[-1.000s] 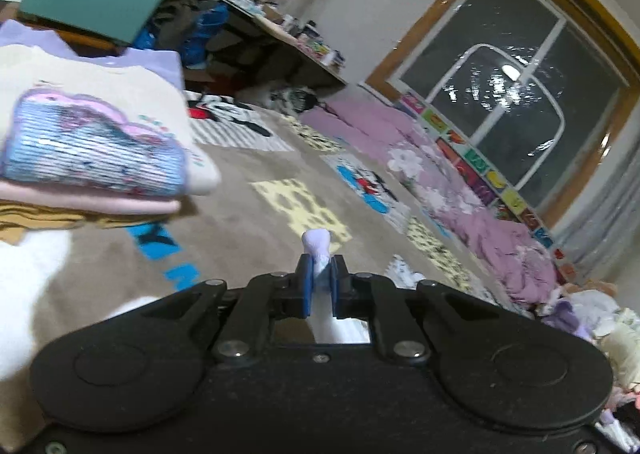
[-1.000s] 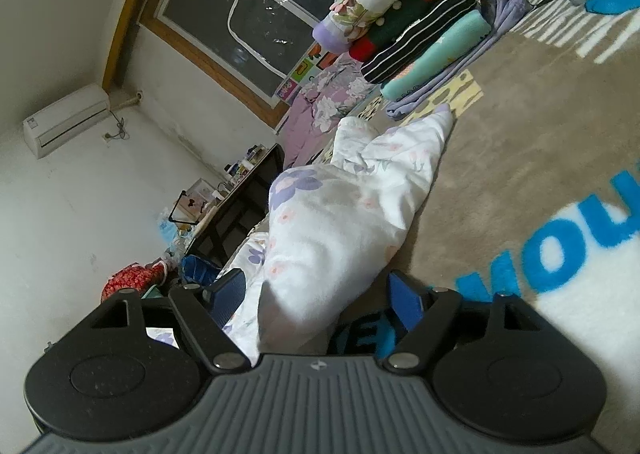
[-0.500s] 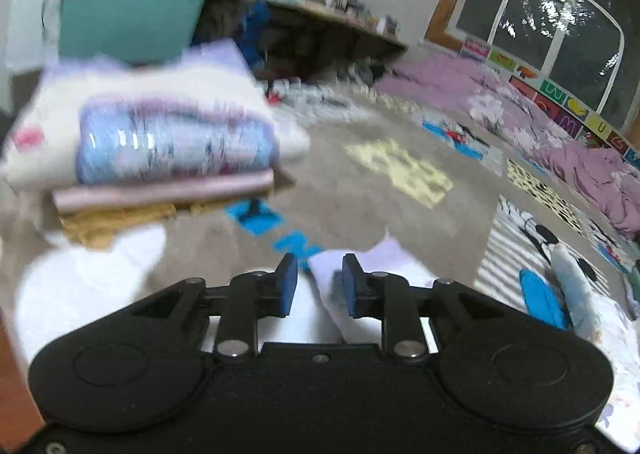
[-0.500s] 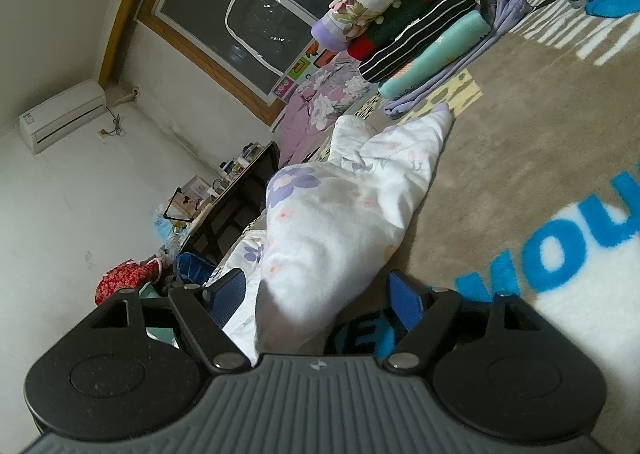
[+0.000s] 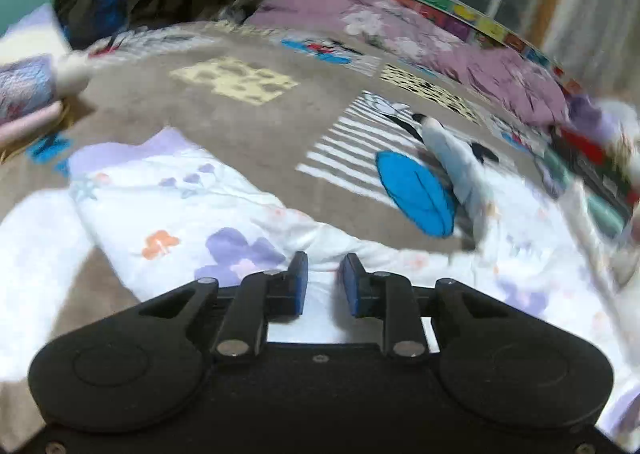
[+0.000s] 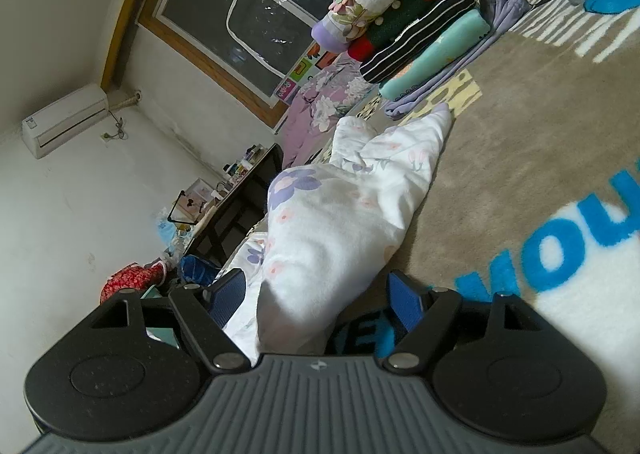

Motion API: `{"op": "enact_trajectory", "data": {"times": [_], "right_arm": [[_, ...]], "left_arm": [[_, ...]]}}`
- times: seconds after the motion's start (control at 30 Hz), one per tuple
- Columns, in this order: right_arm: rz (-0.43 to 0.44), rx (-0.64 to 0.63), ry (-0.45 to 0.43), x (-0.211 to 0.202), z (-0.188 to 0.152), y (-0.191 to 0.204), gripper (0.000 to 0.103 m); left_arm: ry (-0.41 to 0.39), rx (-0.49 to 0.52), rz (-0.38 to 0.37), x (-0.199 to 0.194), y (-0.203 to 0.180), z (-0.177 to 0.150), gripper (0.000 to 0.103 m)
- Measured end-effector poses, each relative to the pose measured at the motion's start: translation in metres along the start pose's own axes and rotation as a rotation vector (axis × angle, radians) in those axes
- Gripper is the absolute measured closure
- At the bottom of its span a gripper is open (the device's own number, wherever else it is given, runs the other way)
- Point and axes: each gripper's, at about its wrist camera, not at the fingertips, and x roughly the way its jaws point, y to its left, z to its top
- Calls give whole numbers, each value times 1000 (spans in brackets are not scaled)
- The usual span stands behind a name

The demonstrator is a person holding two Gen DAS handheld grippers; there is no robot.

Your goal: Fold clothes

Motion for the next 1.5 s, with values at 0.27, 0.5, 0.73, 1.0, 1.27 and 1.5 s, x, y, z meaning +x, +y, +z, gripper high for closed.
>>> {"op": "enact_trajectory", "data": {"times": [0.27, 0.5, 0.73, 1.0, 1.27, 1.5], "right_arm": [[31, 38, -15, -3, 2, -5, 27], [82, 240, -79, -17, 7, -26, 38], [-63, 317, -10, 14, 48, -28, 35], [-198, 234, 36, 79, 103, -49, 37], [-242, 171, 64, 99, 117, -58, 68], [-272, 91, 5, 82, 117, -34, 94]], "left_arm": [[-40, 51, -51, -30, -30, -2, 72], [22, 54, -165, -29, -70, -22, 53], [10, 68, -200, -20, -79, -24, 53], [20, 56, -281, -15, -88, -17, 53], [44, 81, -326, -9, -99, -16, 53], [41, 108, -337, -17, -107, -20, 53]]}}
